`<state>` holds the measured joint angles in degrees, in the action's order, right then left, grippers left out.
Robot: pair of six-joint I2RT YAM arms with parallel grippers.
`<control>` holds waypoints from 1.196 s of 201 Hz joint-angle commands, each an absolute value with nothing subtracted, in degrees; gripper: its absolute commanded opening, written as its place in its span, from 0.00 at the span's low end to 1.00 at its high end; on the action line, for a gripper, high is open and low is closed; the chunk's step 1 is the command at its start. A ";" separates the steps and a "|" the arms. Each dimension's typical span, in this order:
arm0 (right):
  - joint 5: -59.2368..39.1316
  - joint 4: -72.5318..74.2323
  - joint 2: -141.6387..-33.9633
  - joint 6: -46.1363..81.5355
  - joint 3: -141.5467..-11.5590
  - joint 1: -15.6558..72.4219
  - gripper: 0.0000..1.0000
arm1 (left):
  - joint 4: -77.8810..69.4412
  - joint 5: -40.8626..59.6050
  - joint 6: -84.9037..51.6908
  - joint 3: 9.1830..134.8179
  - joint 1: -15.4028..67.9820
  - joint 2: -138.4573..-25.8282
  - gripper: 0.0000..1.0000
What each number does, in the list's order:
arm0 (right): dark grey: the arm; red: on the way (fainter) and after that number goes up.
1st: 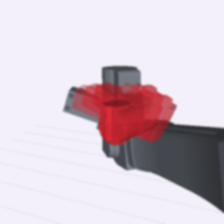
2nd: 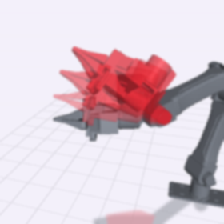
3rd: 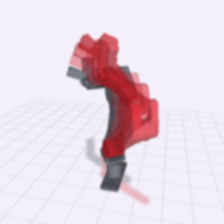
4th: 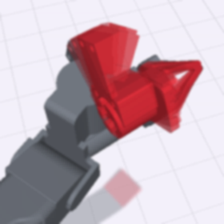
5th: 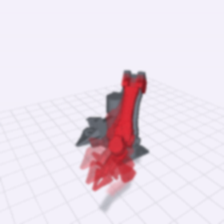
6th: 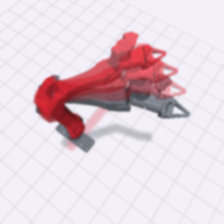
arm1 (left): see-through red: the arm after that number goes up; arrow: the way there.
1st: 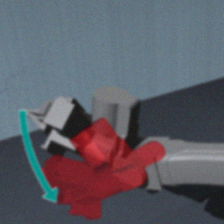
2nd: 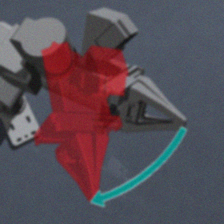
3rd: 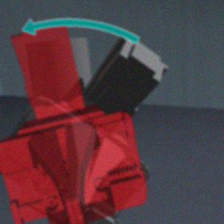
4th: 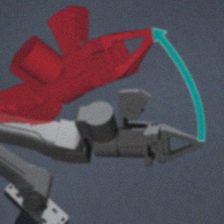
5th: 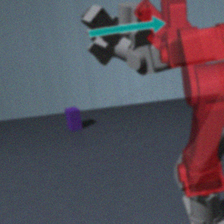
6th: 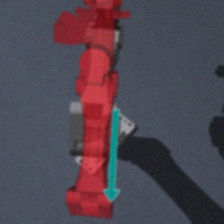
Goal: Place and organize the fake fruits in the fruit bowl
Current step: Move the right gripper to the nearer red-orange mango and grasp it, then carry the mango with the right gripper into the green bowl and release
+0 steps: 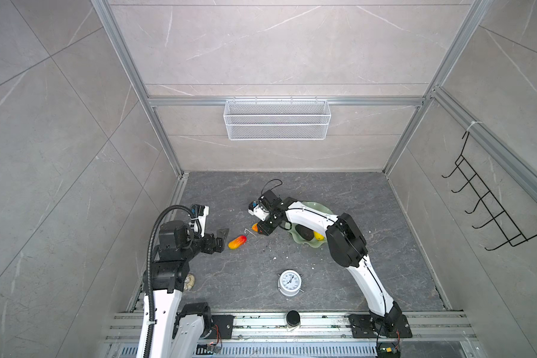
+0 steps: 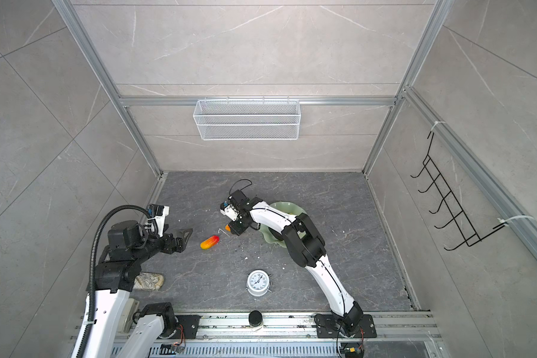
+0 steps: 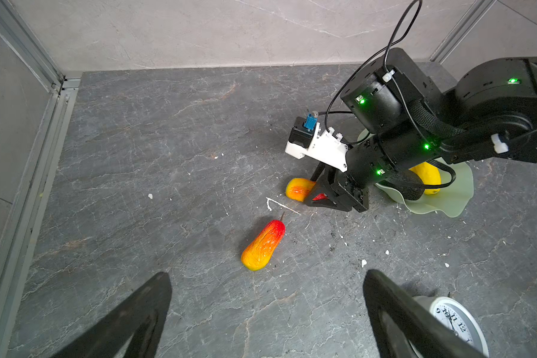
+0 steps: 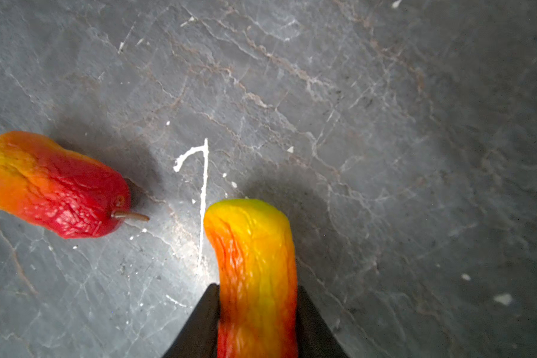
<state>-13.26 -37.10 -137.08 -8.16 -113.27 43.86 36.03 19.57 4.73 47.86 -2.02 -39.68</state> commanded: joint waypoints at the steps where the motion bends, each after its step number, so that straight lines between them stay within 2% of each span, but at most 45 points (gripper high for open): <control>1: -13.10 -39.27 -134.71 -8.24 -113.76 44.22 0.31 | 36.04 19.61 4.76 48.30 -2.30 -39.41 1.00; 12: -13.01 -38.80 -132.13 -8.56 -111.90 44.20 0.26 | 36.04 19.61 4.76 48.30 -2.35 -39.42 1.00; 38: -11.94 -37.43 -124.17 -9.35 -105.56 43.89 0.21 | 36.04 19.62 4.75 48.42 -2.30 -39.64 1.00; 80: -8.82 -35.41 -110.07 -7.70 -93.31 39.07 0.19 | 36.00 19.77 4.71 48.47 -2.32 -39.59 1.00; 109: -5.74 -34.63 -104.11 -4.89 -86.40 34.74 0.19 | 36.08 20.08 4.76 48.52 -2.30 -39.70 1.00; 142: -2.43 -34.61 -103.27 -1.37 -82.75 32.74 0.19 | 36.08 20.24 4.64 48.47 -2.34 -39.42 1.00; 194: -1.85 -34.50 -107.53 1.25 -83.92 32.61 0.19 | 36.04 20.30 4.57 48.35 -2.36 -39.28 1.00; 240: -1.80 -34.02 -110.55 1.64 -85.30 32.65 0.25 | 36.04 20.21 4.64 48.34 -2.31 -39.39 1.00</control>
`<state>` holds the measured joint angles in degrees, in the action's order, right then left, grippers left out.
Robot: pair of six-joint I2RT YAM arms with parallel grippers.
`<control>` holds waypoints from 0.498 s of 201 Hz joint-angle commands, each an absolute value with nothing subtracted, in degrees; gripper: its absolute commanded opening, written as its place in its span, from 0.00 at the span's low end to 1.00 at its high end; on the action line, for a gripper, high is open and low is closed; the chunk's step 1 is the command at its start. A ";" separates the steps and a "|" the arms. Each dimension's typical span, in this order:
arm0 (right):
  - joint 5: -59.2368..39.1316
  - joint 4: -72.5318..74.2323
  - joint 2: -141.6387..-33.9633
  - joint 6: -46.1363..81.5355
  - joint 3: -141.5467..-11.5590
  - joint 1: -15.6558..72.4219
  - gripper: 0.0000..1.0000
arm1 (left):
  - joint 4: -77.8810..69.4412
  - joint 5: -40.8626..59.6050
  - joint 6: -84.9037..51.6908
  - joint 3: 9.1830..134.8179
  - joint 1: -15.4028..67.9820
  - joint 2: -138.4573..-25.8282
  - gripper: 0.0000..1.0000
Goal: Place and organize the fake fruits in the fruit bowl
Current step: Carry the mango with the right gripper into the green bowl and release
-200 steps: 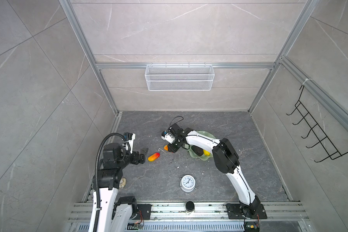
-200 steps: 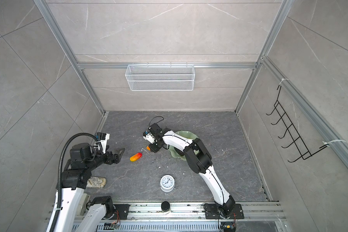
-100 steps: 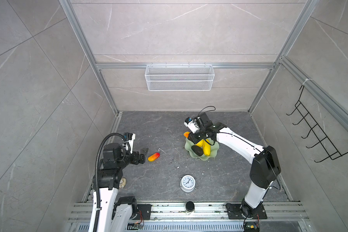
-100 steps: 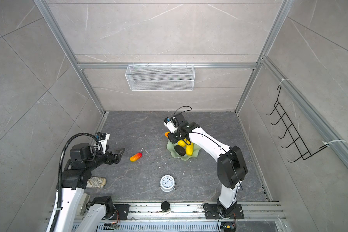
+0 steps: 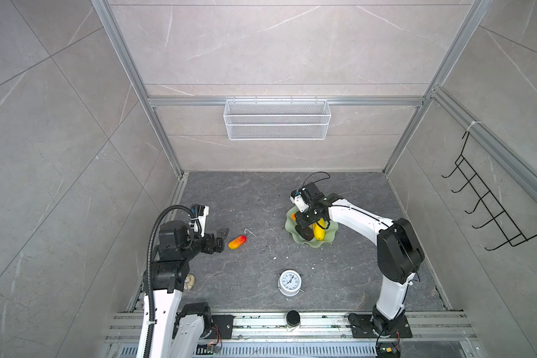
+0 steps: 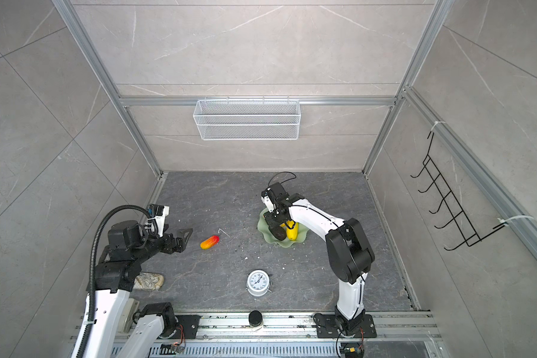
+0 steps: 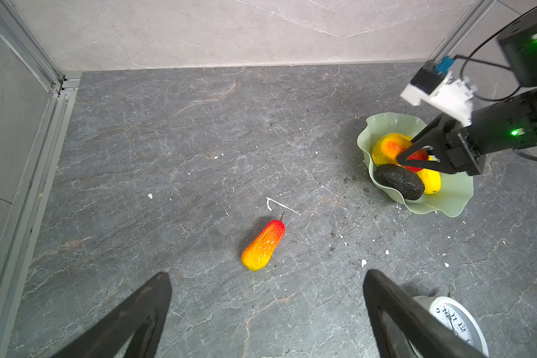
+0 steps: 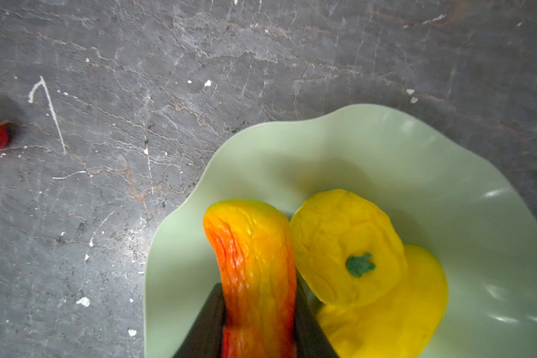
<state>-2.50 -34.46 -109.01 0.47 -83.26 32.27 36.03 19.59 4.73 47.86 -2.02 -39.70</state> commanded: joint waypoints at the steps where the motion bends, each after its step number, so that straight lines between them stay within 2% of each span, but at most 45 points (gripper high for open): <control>1: -1.78 -34.01 -110.65 1.65 -85.32 32.63 0.25 | 36.04 20.21 4.52 48.34 -2.30 -39.38 1.00; 23: -1.85 -34.15 -111.26 1.57 -85.83 32.59 0.29 | 36.04 20.31 4.50 48.43 -2.30 -39.59 1.00; 66: -2.01 -34.54 -110.05 1.10 -86.43 32.69 0.54 | 36.04 20.22 4.55 48.47 -2.29 -39.77 1.00; 100: -2.14 -35.88 -107.19 -0.66 -88.34 33.84 0.67 | 36.04 20.13 4.61 48.45 -2.32 -39.94 1.00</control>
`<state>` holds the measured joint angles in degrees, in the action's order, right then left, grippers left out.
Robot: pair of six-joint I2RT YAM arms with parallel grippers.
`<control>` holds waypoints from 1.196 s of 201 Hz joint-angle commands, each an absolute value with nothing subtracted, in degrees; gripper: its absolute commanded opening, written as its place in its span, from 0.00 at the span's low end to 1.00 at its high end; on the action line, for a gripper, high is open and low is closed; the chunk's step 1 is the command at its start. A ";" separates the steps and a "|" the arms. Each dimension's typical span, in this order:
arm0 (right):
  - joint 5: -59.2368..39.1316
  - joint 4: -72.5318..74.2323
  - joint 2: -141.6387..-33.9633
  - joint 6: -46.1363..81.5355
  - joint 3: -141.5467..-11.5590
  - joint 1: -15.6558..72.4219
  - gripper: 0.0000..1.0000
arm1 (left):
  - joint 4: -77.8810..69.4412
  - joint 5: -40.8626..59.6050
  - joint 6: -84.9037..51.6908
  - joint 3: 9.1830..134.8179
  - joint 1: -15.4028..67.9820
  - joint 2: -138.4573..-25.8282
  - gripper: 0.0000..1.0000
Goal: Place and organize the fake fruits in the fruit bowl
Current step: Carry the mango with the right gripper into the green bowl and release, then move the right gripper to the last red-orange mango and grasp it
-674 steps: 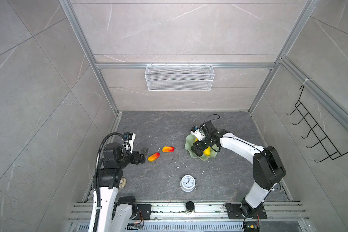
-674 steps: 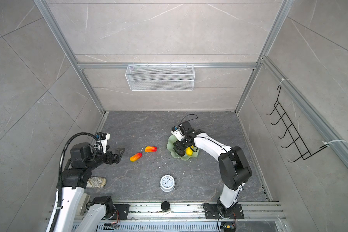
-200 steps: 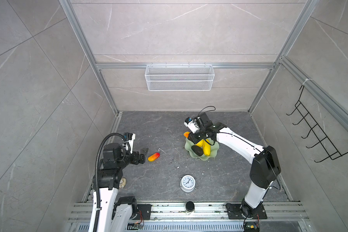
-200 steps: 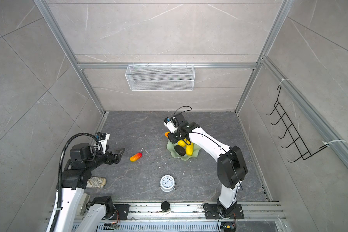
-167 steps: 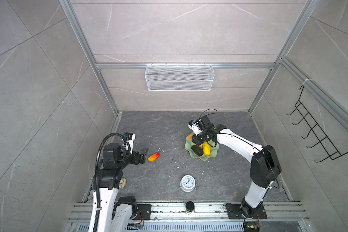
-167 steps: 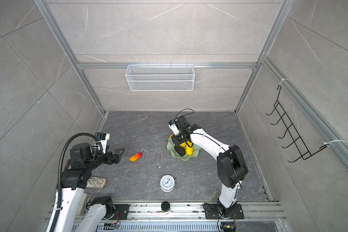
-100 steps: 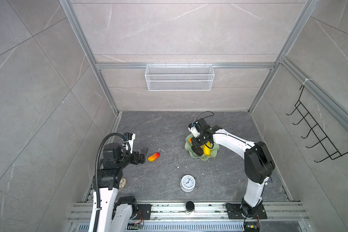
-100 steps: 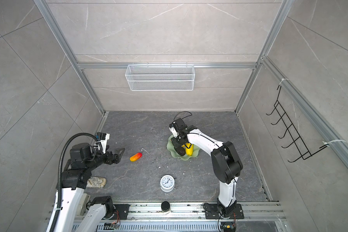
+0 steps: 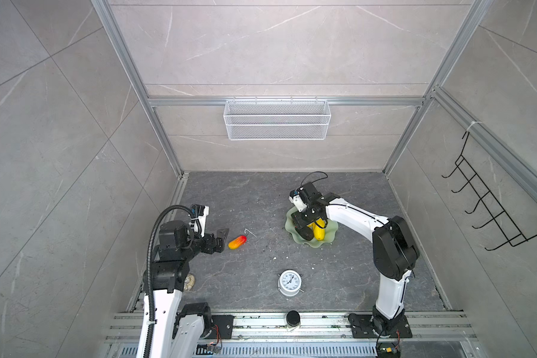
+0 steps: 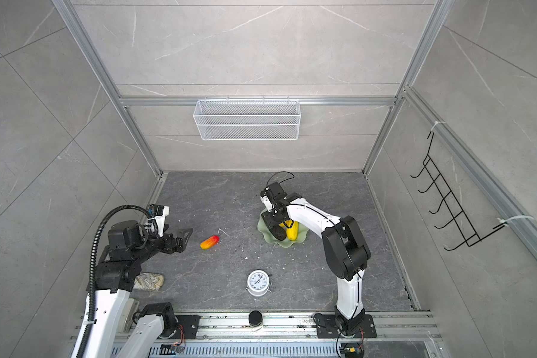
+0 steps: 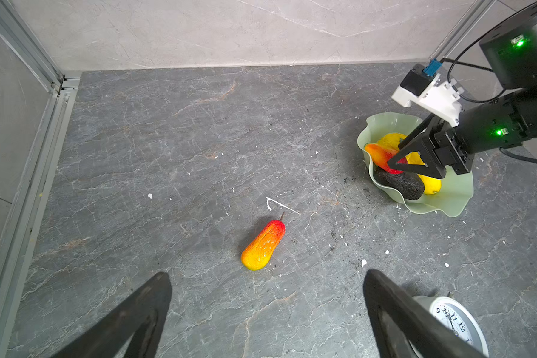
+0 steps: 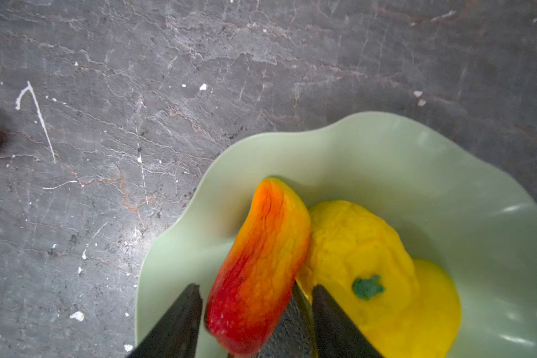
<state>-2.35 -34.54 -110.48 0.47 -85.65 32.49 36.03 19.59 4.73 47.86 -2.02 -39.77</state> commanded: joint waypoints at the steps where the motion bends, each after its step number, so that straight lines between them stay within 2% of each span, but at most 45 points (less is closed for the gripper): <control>1: -2.21 -35.91 -107.07 -0.77 -88.38 33.93 0.68 | 36.04 20.13 4.59 48.44 -2.30 -39.92 1.00; 14: -2.68 -35.85 -106.09 -2.69 -89.17 35.53 0.76 | 36.04 20.13 4.56 48.43 -2.29 -39.82 1.00; 40: -5.63 -35.40 -106.92 -8.88 -91.54 40.76 1.00 | 36.04 20.04 4.54 48.43 -2.31 -39.75 1.00; 67: -11.03 -35.65 -112.92 -13.35 -96.82 45.57 1.00 | 36.04 20.05 4.61 48.34 -2.35 -39.60 1.00; 122: -14.75 -41.02 -130.18 -19.32 -115.51 53.21 1.00 | 36.08 19.86 4.64 48.25 -2.32 -39.34 1.00; 210: -13.52 -51.15 -151.02 -20.47 -141.32 54.85 1.00 | 36.08 19.89 4.66 48.25 -2.29 -39.19 1.00; 240: -12.93 -55.53 -155.58 -20.05 -147.78 54.92 0.92 | 36.04 19.86 4.66 48.34 -2.32 -39.37 1.00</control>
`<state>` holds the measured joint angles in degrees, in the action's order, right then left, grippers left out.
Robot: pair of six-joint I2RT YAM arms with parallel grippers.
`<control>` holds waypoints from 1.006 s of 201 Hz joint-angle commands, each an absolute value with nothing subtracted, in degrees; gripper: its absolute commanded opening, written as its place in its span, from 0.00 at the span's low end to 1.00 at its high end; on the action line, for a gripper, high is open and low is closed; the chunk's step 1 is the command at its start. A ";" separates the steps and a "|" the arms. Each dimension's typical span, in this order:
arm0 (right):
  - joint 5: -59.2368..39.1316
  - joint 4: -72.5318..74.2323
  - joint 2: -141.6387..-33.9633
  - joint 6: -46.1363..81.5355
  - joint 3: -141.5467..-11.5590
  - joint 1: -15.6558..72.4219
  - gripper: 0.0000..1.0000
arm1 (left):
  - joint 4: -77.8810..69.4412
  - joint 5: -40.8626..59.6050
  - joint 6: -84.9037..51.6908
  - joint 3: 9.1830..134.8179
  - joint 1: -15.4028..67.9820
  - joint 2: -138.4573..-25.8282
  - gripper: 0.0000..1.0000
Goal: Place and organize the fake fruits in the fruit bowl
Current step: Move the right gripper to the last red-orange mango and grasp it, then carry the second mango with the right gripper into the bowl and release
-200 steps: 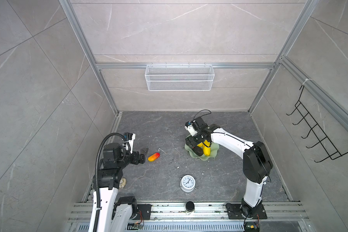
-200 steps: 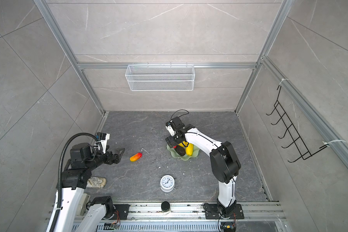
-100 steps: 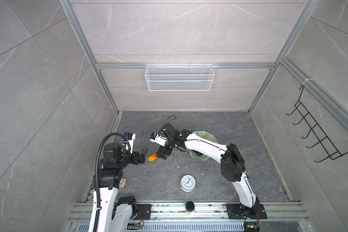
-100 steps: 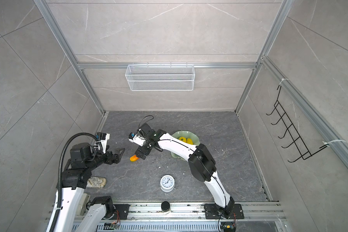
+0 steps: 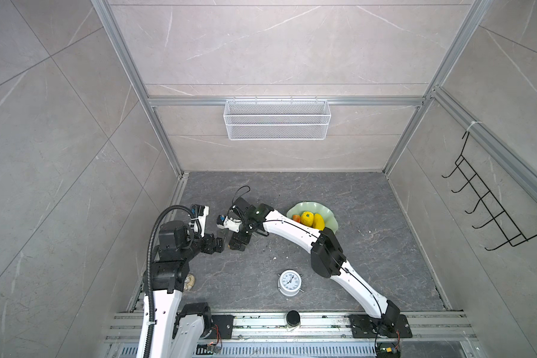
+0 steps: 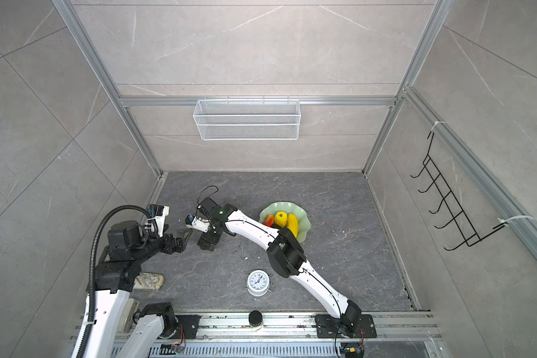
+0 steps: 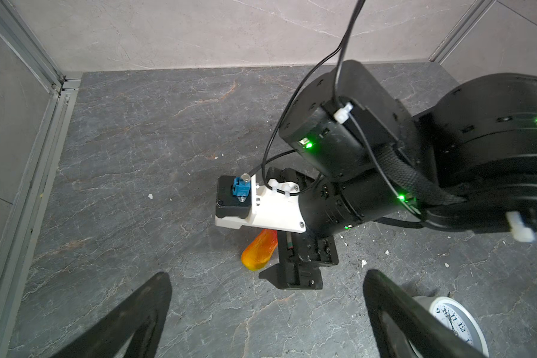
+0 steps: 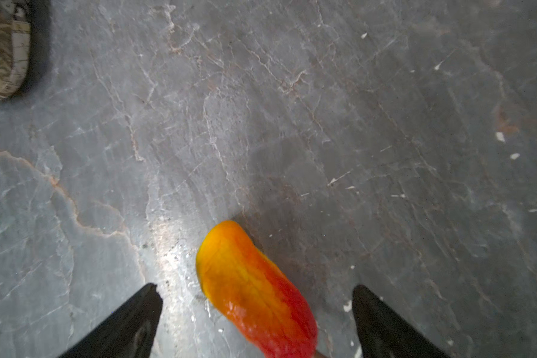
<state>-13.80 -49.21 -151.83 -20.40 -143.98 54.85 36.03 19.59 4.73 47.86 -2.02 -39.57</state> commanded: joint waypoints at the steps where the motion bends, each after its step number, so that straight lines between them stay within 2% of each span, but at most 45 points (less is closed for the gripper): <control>1: -12.92 -55.58 -155.58 -20.04 -147.76 54.93 0.91 | 36.04 19.86 4.66 48.34 -2.30 -39.37 1.00; 62: -12.48 -54.36 -153.06 -19.59 -142.64 55.00 0.77 | 35.99 20.04 4.81 48.45 -2.31 -39.51 1.00; 80: -12.54 -52.48 -151.99 -18.74 -140.13 54.93 0.60 | 35.95 20.17 4.80 48.52 -2.33 -39.57 1.00; 97: -12.73 -52.03 -151.96 -18.02 -139.75 54.93 0.57 | 35.93 20.13 4.75 48.52 -2.31 -39.58 1.00; 115: -12.76 -52.03 -151.96 -17.65 -139.75 54.94 0.41 | 35.95 20.20 4.79 48.52 -2.30 -39.64 1.00; 137: -12.64 -52.21 -151.62 -17.54 -139.79 54.93 0.39 | 35.95 20.22 4.81 48.58 -2.36 -39.68 1.00; 155: -12.72 -52.38 -150.89 -17.61 -139.53 54.94 0.23 | 35.95 20.13 4.75 48.52 -2.30 -39.57 1.00; 187: -13.39 -51.16 -147.43 -17.71 -136.34 54.85 0.21 | 35.96 19.95 4.83 48.43 -2.36 -39.30 1.00; 202: -13.71 -49.31 -143.54 -17.71 -132.52 54.58 0.17 | 36.11 19.45 4.97 48.59 -2.30 -39.15 1.00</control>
<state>-12.88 -49.63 -150.34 -18.00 -137.27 54.83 36.03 19.57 4.73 47.86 -2.02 -39.70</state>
